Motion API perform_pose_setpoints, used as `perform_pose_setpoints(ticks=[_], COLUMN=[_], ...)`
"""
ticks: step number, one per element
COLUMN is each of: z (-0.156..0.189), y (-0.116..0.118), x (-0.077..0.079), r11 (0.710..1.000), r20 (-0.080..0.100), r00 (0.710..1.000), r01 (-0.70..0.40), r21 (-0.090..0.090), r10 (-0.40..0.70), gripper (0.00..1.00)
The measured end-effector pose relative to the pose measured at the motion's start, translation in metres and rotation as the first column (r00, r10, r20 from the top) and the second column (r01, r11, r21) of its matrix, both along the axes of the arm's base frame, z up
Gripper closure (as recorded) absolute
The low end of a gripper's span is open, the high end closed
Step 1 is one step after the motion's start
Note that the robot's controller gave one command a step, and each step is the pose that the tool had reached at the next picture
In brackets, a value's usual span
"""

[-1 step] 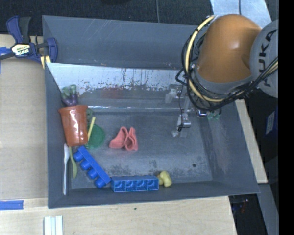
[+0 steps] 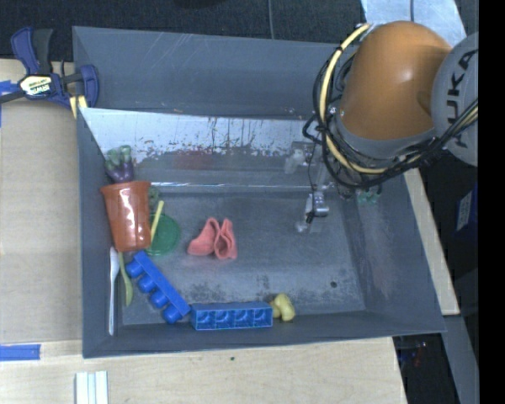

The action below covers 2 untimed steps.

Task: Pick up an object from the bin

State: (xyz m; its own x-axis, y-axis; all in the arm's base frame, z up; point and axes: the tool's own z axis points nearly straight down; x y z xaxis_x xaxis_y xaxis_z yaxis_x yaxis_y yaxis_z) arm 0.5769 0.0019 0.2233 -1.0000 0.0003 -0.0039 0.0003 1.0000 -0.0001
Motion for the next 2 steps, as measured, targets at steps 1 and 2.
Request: perform_pose_setpoints(ticks=[1,2], z=[-0.011,0.015], y=[0.007,-0.004], x=[0.008,-0.003], r11=[1.000,0.999], r20=[0.007,-0.005], r00=[1.000,0.999], r01=[-0.022,-0.038], r21=[-0.002,0.000], r10=[0.022,0.038], gripper=[0.00,0.00])
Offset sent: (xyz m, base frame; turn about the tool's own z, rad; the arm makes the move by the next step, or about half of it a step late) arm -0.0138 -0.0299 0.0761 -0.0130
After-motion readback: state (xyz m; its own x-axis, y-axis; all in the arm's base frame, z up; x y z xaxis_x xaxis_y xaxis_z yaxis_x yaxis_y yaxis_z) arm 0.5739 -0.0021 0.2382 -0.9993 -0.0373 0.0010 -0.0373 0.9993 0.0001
